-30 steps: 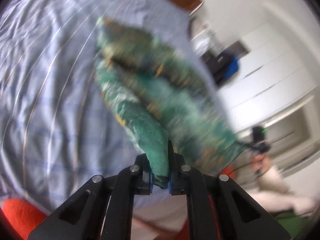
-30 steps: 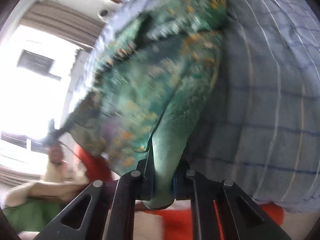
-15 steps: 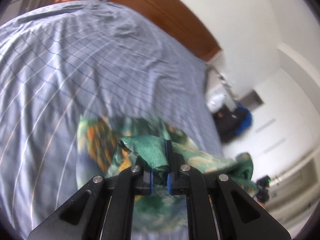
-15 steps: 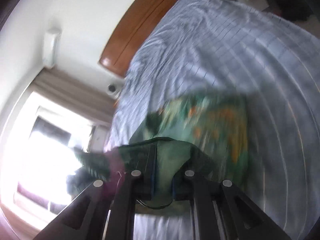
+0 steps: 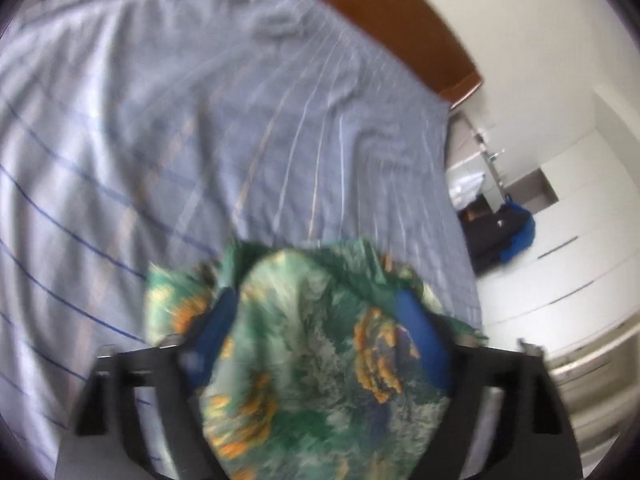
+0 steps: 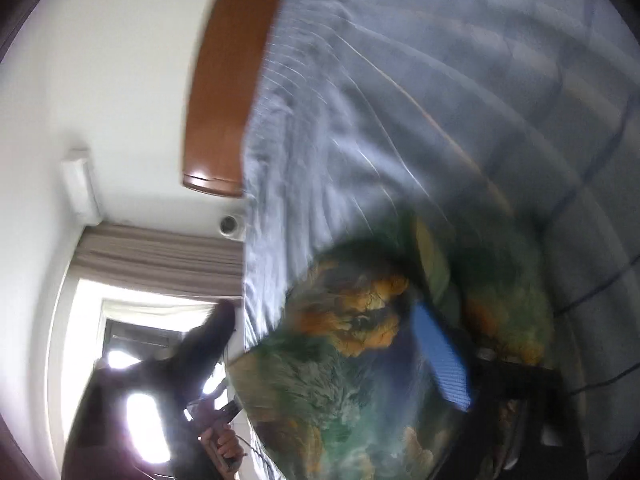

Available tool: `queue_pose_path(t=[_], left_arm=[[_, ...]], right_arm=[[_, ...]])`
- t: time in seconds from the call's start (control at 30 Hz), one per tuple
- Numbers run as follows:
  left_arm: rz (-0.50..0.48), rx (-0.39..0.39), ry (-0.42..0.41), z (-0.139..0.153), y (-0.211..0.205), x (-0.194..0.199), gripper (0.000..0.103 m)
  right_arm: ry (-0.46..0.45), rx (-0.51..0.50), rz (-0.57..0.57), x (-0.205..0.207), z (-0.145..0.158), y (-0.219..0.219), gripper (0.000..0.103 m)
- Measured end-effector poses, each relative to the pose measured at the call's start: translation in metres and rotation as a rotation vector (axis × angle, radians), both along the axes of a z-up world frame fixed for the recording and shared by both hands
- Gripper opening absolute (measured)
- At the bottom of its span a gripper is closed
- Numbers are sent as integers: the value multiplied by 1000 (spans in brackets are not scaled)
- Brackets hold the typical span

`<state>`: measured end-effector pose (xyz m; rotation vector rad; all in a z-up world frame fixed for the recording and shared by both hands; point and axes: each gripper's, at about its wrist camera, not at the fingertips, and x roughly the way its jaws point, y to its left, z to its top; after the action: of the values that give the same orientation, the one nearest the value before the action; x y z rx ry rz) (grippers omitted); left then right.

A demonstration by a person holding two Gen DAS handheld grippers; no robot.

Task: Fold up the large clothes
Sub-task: 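Lift the hem with both grippers and fold it over toward the collar, then lay the folded hem down and open both grippers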

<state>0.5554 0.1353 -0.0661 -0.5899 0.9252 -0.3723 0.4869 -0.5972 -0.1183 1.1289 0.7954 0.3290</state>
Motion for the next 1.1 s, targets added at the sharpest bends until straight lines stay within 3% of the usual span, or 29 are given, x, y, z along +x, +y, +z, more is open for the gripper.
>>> queue_pose_path(t=[0.07,0.13,0.2,0.27,0.3,0.33,0.37,0.4,0.43,0.53,0.63,0.73,0.77,0.83,0.97,1.1], left_arm=[[-33,67,-43,7,-1,-10,96],[-87,154,-20,-4,-10,-13,96],[-122,219,34,-27,-21,-12,95],[-149,259,83,-49,-37,-11,94],[-163,279,92,-54,-46,-12,79],[-173,311,96,-55,-53,-13,42],[-169,367,101,-54,-61,-15,28],[-156,414,94,-50,-64,-15,17],[-144,397,72,-42,-61,-15,11],[-77,340,-3,-13,-38,-14,10],[-37,332,-6,-21,-34,-7,10],[-16,388,72,-69,-45,3,11],[-18,400,81,-84,-47,3,12],[-20,403,51,-100,-47,-4,15],[-8,321,33,-105,-38,-7,16],[-5,308,28,-105,-38,-10,20]], right_arm=[[-52,-113,17,-6,29,-5,92],[-19,-360,87,-8,47,9,92],[35,-567,227,-8,43,37,92],[68,-684,341,-10,28,64,91],[75,-727,368,-9,21,76,87],[91,-769,370,-7,14,87,64],[117,-796,361,-2,8,92,50],[151,-821,339,4,3,94,26],[154,-827,307,4,6,94,19],[40,-871,224,-7,43,94,16],[-27,-867,179,-8,62,85,16],[69,-874,171,9,24,85,16],[115,-882,179,14,1,86,16],[123,-875,180,17,-28,88,18],[74,-781,143,10,-36,72,17],[50,-746,134,11,-41,72,19]])
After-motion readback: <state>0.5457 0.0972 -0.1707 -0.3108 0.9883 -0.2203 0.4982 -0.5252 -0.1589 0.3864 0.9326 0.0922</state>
